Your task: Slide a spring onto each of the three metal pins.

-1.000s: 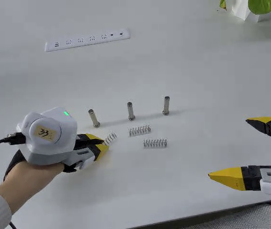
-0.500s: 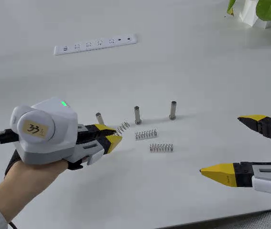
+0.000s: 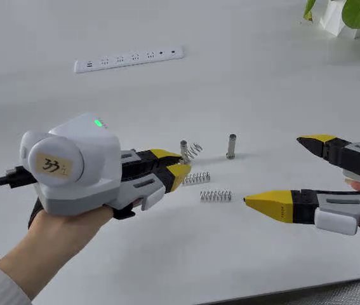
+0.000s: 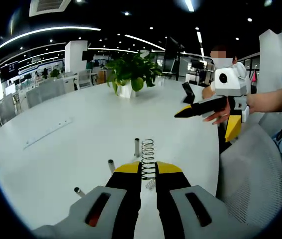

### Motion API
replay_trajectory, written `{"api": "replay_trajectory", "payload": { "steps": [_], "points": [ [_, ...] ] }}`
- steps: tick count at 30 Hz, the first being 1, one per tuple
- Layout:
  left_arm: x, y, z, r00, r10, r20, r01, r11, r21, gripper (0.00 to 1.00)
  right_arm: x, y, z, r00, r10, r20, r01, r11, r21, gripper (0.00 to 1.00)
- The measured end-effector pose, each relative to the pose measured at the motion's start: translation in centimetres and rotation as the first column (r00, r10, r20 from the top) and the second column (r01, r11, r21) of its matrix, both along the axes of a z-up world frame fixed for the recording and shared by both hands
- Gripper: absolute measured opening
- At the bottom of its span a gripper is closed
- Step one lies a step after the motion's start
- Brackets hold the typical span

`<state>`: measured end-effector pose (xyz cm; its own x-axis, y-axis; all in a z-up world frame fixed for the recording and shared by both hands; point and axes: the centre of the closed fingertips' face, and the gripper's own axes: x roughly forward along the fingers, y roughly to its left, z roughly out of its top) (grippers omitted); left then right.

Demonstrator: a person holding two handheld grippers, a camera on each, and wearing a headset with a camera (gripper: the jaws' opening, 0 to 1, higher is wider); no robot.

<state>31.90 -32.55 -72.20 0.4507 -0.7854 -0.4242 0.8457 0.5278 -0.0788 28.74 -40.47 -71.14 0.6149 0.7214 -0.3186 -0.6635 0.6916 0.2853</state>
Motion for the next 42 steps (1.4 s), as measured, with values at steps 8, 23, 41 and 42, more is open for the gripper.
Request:
{"api": "replay_trajectory", "payload": {
  "steps": [8,23,41,42],
  "points": [
    [-0.5,-1.4,0.7,1.000,-0.009,0.005,0.009,0.999,-0.045,0.07,0.7,1.3,1.1,1.000,-0.015,-0.002,0.015,0.994,0.111,0.94],
    [-1.6,-3.8,2.5,0.998,-0.048,0.036,0.053,0.988,-0.144,0.07,1.2,2.4,2.8,0.996,-0.022,-0.089,0.053,0.930,0.363,0.67],
    [-2.8,-4.8,4.0,0.991,-0.107,0.079,0.121,0.973,-0.199,0.07,0.6,3.3,4.4,0.991,0.040,-0.126,0.030,0.862,0.506,0.28],
    [-2.8,-4.8,4.1,0.991,-0.107,0.079,0.121,0.972,-0.201,0.07,0.6,3.2,4.5,0.991,0.042,-0.129,0.032,0.854,0.519,0.26]
  ]
}}
